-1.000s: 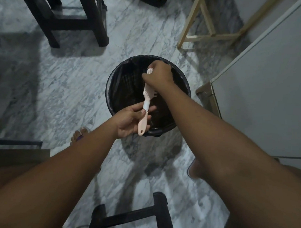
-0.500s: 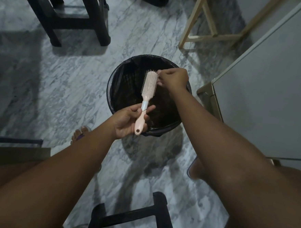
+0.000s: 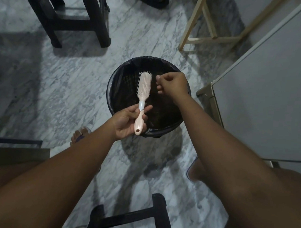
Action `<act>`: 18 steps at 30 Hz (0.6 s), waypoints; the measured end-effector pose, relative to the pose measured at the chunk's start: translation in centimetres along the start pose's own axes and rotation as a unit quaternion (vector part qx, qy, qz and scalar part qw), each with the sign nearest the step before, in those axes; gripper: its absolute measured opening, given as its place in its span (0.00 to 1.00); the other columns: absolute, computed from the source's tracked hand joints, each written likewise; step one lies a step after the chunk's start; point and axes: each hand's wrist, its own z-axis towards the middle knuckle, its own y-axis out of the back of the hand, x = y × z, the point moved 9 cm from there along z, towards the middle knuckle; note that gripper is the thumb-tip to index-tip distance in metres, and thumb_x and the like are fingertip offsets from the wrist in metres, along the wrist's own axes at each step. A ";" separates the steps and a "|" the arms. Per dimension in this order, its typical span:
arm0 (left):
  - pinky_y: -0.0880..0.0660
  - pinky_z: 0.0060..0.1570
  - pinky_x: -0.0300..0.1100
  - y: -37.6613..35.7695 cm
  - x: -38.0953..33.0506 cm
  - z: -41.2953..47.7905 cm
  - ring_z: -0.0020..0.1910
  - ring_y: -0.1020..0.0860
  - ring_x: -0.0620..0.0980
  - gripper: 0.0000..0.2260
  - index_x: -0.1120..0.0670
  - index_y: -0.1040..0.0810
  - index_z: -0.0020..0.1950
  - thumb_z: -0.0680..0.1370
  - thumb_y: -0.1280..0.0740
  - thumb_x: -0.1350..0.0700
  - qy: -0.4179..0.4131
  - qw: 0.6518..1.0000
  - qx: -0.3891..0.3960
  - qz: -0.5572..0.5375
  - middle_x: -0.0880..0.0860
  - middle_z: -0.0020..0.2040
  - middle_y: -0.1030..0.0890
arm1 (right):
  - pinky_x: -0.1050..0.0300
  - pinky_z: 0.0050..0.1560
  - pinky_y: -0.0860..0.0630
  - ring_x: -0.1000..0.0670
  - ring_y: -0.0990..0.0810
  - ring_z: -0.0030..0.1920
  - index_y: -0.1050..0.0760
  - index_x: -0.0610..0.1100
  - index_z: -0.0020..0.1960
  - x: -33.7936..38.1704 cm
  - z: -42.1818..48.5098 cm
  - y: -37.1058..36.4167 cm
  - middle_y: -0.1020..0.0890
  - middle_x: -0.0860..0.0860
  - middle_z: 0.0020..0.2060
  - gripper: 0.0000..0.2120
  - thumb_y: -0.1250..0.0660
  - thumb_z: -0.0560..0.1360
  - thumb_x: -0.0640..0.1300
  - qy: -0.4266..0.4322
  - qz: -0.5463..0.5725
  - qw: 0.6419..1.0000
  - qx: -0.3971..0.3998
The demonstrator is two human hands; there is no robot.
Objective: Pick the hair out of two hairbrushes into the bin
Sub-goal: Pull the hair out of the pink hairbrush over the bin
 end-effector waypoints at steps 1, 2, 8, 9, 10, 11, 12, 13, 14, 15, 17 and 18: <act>0.22 0.38 0.47 0.1 0.0 -0.1 0.40 0.23 0.47 0.19 0.58 0.32 0.74 0.84 0.46 0.65 -0.001 1.000 -0.003 0.001 0.55 0.69 0.24 | 0.61 0.31 0.19 0.53 0.20 0.32 0.20 0.31 0.50 0.1 0.2 0.1 0.17 0.43 0.39 0.11 0.33 0.79 0.40 -0.001 0.003 1.000 -0.008; 0.22 0.38 0.47 0.2 -0.1 -0.1 0.40 0.23 0.47 0.19 0.58 0.32 0.74 0.84 0.46 0.65 -0.001 1.000 -0.005 0.003 0.55 0.70 0.25 | 0.60 0.31 0.20 0.53 0.21 0.32 0.21 0.32 0.51 0.1 0.2 0.1 0.18 0.44 0.39 0.11 0.36 0.80 0.40 -0.001 0.002 1.000 -0.013; 0.22 0.38 0.48 -0.3 -0.3 0.1 0.41 0.23 0.47 0.19 0.58 0.32 0.74 0.83 0.46 0.65 0.001 1.000 -0.009 0.025 0.55 0.69 0.23 | 0.50 0.40 0.15 0.49 0.15 0.38 0.16 0.44 0.49 0.8 -0.1 -1.5 0.14 0.48 0.39 0.06 0.31 0.76 0.44 0.078 -0.109 0.991 -0.016; 0.22 0.39 0.48 -0.4 -0.4 0.1 0.41 0.23 0.47 0.19 0.58 0.31 0.74 0.84 0.46 0.65 0.001 0.999 -0.010 0.030 0.55 0.68 0.23 | 0.50 0.42 0.15 0.50 0.15 0.38 0.15 0.44 0.47 1.0 -0.2 -1.3 0.14 0.50 0.38 0.06 0.27 0.73 0.46 0.092 -0.120 0.988 -0.026; 0.22 0.39 0.48 -0.5 -0.4 0.1 0.41 0.23 0.47 0.18 0.58 0.31 0.74 0.84 0.46 0.65 0.001 0.999 -0.011 0.034 0.55 0.68 0.23 | 0.53 0.42 0.16 0.52 0.15 0.38 0.15 0.44 0.46 1.3 -0.4 -1.2 0.14 0.50 0.37 0.09 0.23 0.70 0.48 0.098 -0.123 0.987 -0.030; 0.22 0.39 0.48 -0.5 -0.5 0.0 0.41 0.23 0.47 0.18 0.57 0.31 0.74 0.84 0.46 0.65 0.002 0.999 -0.012 0.036 0.55 0.68 0.23 | 0.56 0.41 0.17 0.54 0.15 0.38 0.16 0.44 0.46 1.6 -0.6 -1.2 0.15 0.51 0.37 0.13 0.20 0.66 0.50 0.099 -0.125 0.987 -0.024; 0.22 0.39 0.48 -0.5 -0.6 0.0 0.41 0.23 0.47 0.18 0.57 0.31 0.73 0.84 0.46 0.65 0.003 0.999 -0.013 0.039 0.55 0.67 0.23 | 0.58 0.39 0.17 0.54 0.16 0.39 0.16 0.43 0.47 1.8 -0.8 -1.4 0.15 0.50 0.38 0.18 0.18 0.63 0.51 0.094 -0.128 0.987 -0.013; 0.22 0.39 0.48 -0.5 -0.6 0.0 0.41 0.23 0.47 0.18 0.57 0.31 0.73 0.84 0.46 0.65 0.005 0.999 -0.013 0.043 0.55 0.67 0.22 | 0.59 0.38 0.18 0.54 0.16 0.39 0.16 0.43 0.48 1.9 -0.8 -1.5 0.15 0.49 0.38 0.20 0.17 0.61 0.51 0.088 -0.136 0.987 -0.003; 0.21 0.40 0.48 -0.5 -0.5 0.0 0.41 0.23 0.47 0.18 0.57 0.31 0.73 0.84 0.46 0.65 0.009 0.999 -0.013 0.047 0.55 0.68 0.22 | 0.58 0.37 0.18 0.52 0.15 0.39 0.16 0.43 0.48 2.0 -0.8 -1.7 0.15 0.48 0.38 0.19 0.17 0.62 0.50 0.084 -0.146 0.986 0.005; 0.21 0.40 0.49 -0.4 -0.4 -0.1 0.42 0.23 0.47 0.18 0.57 0.31 0.73 0.84 0.45 0.65 0.014 0.999 -0.014 0.051 0.55 0.68 0.22 | 0.56 0.36 0.17 0.51 0.15 0.38 0.16 0.42 0.46 2.2 -0.7 -1.8 0.15 0.47 0.38 0.16 0.18 0.64 0.49 0.082 -0.156 0.984 0.011; 0.20 0.40 0.49 -0.2 -0.3 -0.2 0.42 0.23 0.48 0.18 0.57 0.31 0.73 0.84 0.45 0.65 0.020 0.998 -0.014 0.052 0.54 0.67 0.22 | 0.53 0.33 0.16 0.48 0.15 0.34 0.16 0.40 0.43 2.6 -0.3 -1.7 0.15 0.45 0.36 0.07 0.22 0.70 0.44 0.077 -0.156 0.985 0.013; 0.20 0.40 0.49 -0.1 -0.3 -0.2 0.42 0.23 0.48 0.18 0.56 0.30 0.73 0.84 0.45 0.65 0.021 0.998 -0.013 0.051 0.54 0.67 0.22 | 0.52 0.32 0.17 0.49 0.16 0.31 0.17 0.39 0.43 2.7 0.0 -1.3 0.15 0.43 0.36 0.06 0.26 0.73 0.42 0.064 -0.142 0.988 0.000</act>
